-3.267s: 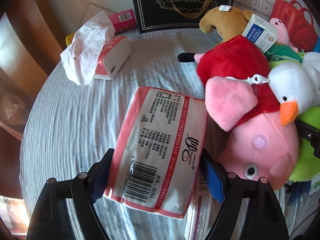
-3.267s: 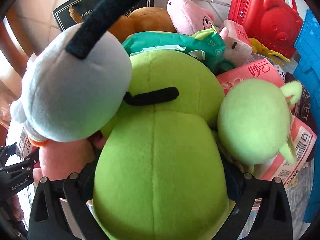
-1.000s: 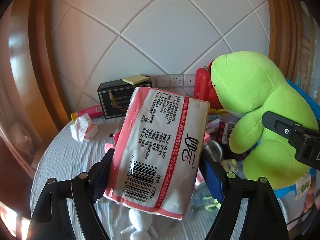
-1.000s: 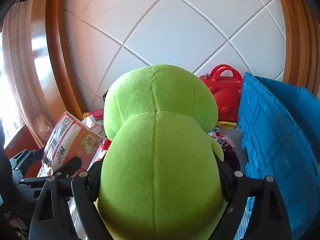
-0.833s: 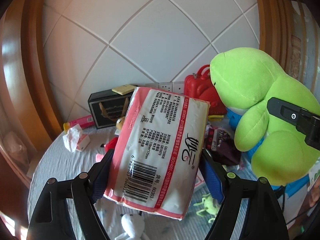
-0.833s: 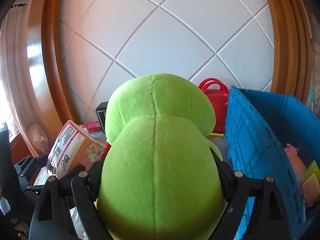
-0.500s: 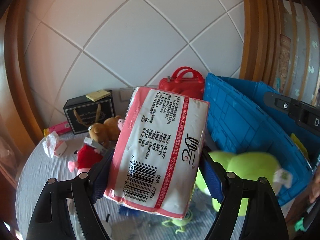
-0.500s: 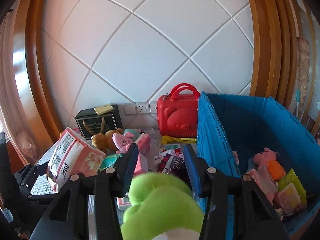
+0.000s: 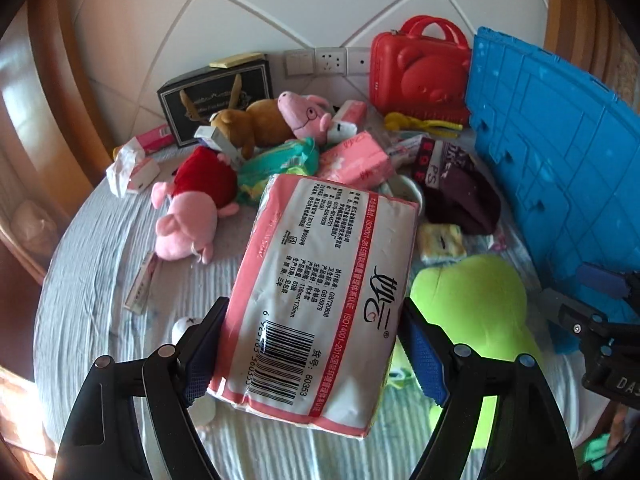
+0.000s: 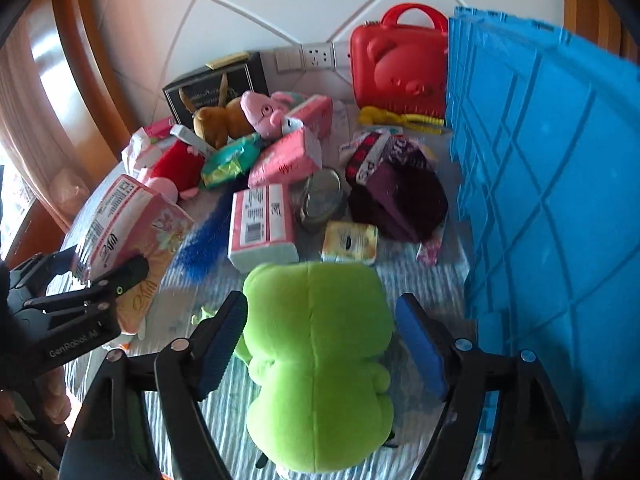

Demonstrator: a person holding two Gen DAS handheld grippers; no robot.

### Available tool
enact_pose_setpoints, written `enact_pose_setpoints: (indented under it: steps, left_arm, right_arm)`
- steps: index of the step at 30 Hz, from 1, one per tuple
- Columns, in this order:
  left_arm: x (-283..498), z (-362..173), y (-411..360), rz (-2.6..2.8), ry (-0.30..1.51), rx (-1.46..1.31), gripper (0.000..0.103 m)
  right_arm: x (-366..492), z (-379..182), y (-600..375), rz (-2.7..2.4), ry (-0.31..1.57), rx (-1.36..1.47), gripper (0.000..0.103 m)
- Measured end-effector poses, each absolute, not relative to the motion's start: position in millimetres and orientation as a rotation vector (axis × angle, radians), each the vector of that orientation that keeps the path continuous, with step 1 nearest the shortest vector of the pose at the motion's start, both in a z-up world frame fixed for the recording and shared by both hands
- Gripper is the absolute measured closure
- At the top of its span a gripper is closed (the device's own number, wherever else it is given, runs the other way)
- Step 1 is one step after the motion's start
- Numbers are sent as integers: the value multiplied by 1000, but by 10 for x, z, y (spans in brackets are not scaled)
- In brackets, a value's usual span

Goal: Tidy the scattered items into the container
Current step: 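Lift the frog plush and tissue pack off the table toward the crate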

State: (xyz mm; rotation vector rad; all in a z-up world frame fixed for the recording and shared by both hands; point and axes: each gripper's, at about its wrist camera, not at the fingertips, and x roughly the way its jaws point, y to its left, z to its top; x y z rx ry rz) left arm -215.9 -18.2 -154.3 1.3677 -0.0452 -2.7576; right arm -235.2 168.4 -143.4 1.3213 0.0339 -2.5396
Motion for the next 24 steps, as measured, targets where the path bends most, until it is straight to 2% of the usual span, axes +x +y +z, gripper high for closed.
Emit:
enact_pose_setpoints:
  steps: [5,13,24]
  left_arm:
    - [-2093,-1749,-154,-2747,-102,1447,22]
    - [-2160,-1979,-35,-2726,-101,1523,22]
    - [-2459,-2295,28,-2677,-118,1594,22]
  right_arm:
    - [-2272,-1795,1657,-2507,26,1450,6]
    - [-2383,-2066,1615,-2461,37,1534,6]
    - [-2870,-2564,1662,-2398,-38,1667,4]
